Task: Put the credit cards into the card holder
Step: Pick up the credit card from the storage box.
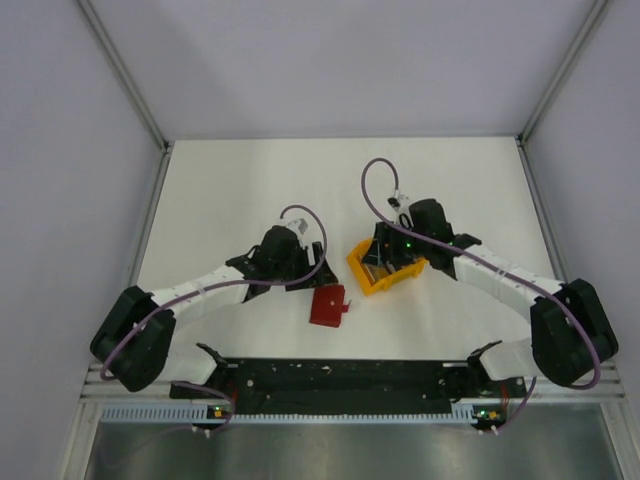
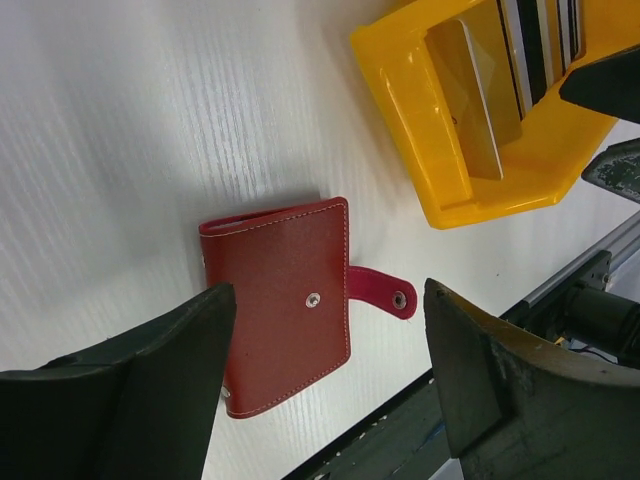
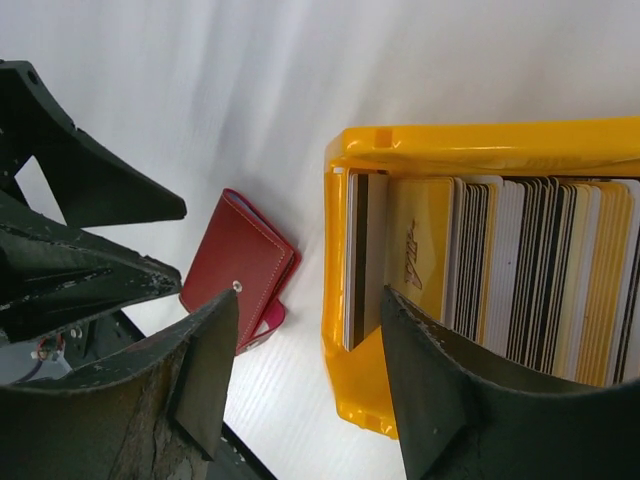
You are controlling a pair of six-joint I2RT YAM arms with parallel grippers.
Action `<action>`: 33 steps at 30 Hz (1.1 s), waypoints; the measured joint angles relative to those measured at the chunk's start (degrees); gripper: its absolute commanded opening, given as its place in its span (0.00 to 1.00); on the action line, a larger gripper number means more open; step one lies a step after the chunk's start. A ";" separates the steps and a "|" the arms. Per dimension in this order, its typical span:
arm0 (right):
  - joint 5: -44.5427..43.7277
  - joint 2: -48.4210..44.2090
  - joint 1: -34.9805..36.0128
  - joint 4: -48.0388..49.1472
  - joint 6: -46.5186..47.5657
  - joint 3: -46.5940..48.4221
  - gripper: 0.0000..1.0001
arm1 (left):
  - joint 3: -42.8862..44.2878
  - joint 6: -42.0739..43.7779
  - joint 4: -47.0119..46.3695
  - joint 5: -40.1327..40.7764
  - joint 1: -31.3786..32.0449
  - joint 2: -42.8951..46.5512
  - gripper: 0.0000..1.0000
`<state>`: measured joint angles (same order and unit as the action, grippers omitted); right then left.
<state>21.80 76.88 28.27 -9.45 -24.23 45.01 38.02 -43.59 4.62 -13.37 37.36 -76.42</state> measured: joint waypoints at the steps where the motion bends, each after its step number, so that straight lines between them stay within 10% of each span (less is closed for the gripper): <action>1: 0.04 0.37 0.22 0.42 -0.42 0.02 0.57 | 0.15 0.00 0.00 -0.11 0.02 -0.28 0.79; 33: 0.31 10.99 0.61 4.33 -7.48 0.07 0.50 | 8.13 -4.94 -13.73 -6.12 4.07 -19.45 0.61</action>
<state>22.11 87.88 28.88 -5.13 -31.70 45.08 46.15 -48.53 -9.10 -19.49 41.43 -95.88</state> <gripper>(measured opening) 0.505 0.637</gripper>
